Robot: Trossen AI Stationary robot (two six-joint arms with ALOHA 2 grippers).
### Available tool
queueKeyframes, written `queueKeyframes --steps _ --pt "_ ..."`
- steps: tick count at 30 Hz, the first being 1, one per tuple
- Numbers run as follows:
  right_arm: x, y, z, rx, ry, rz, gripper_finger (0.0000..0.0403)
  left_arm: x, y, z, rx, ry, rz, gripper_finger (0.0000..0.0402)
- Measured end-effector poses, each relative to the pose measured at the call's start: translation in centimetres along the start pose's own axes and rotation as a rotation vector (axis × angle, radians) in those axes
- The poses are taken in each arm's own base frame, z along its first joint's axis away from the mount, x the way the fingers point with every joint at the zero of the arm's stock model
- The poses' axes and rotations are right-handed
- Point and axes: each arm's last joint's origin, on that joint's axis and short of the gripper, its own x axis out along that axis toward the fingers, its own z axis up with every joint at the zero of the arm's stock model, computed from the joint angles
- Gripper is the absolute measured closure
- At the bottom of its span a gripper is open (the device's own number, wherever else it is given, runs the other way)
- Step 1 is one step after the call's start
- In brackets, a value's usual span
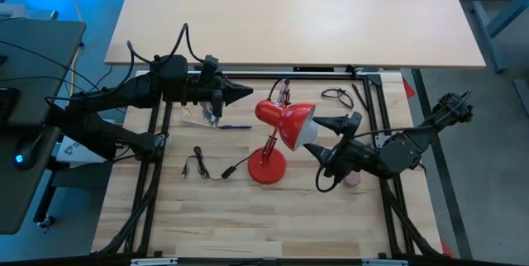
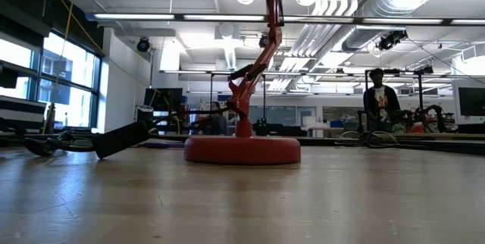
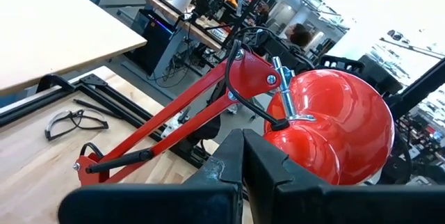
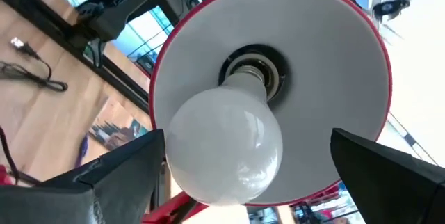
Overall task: Screw lightbulb
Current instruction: Insert the lightbulb on the lamp
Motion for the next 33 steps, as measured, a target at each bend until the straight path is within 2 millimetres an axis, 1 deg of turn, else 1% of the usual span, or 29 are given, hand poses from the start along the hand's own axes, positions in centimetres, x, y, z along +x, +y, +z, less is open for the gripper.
queueKeyframes --steps 3,8,12,18,25,33 --pt "0.00 0.07 -0.03 -0.064 -0.001 0.005 0.0004 0.00 0.00 0.00 0.001 0.000 0.000 0.0402" --pt "0.00 0.25 -0.02 -0.035 -0.027 0.031 0.0004 0.00 -0.05 0.07 0.010 -0.007 -0.005 0.0401" --pt "-0.01 0.51 -0.08 -0.044 -0.045 0.060 0.0004 0.00 -0.14 0.21 0.010 -0.023 -0.015 0.0401" --pt "0.24 0.42 -0.23 -0.067 -0.036 0.055 0.0006 -0.01 -0.31 0.47 0.025 -0.050 -0.031 0.0402" --pt "0.98 0.17 -0.75 -0.064 0.006 0.038 0.0035 -0.01 -0.30 0.47 0.034 -0.052 -0.027 0.0401" --pt "0.92 0.21 -0.69 -0.072 -0.003 0.044 0.0064 -0.01 -0.29 0.46 0.050 -0.052 -0.025 0.0402"
